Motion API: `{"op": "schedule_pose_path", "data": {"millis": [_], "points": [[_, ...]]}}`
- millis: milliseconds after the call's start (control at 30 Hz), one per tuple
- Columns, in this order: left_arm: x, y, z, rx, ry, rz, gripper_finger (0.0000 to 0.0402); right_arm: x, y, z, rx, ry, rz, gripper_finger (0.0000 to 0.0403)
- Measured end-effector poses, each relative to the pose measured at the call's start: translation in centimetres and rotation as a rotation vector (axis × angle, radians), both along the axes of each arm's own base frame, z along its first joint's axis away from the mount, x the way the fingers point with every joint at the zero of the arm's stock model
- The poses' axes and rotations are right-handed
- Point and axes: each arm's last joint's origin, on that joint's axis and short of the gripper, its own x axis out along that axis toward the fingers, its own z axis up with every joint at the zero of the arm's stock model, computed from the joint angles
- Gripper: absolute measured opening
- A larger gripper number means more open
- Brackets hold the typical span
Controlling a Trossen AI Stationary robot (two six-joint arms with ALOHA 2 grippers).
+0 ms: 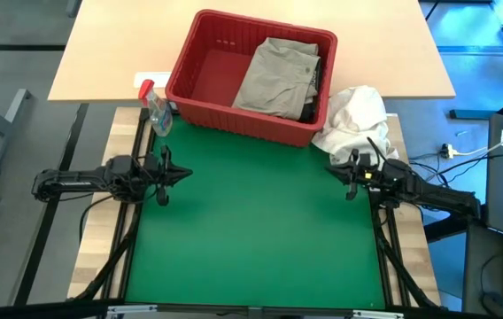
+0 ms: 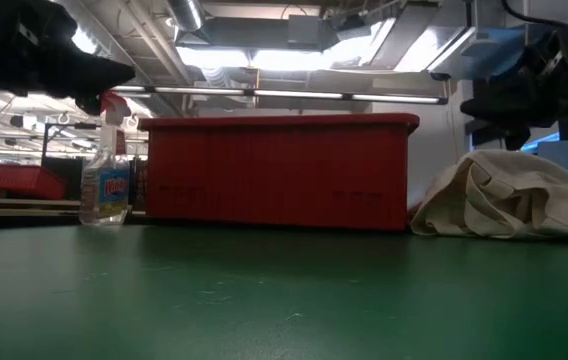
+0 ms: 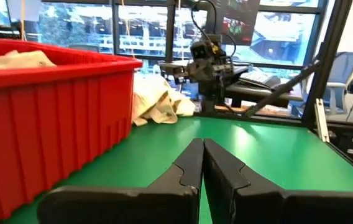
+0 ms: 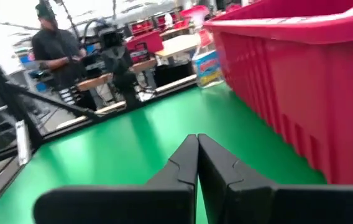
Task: Fold Laundry from Bin
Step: Return to Home Position
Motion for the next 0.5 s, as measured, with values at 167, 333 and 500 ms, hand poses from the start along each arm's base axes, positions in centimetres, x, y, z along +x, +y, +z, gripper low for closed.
{"op": "schedule_pose_path", "data": {"millis": [167,333,500], "points": [[0.1,0.1,-1.5,-0.026,0.0,0.015,0.0008,0.0,0.0,-0.1,0.007,0.014,-0.017,0.0009],[0.0,0.1,-1.6,-0.006,0.017,0.022,0.0008,0.0,0.0,-0.1,0.009,0.017,-0.009,0.0009],[0.0,0.2,-1.9,-0.006,0.046,0.078,0.0008,0.1,-0.1,-0.3,0.005,0.039,-0.013,0.0009]]}}
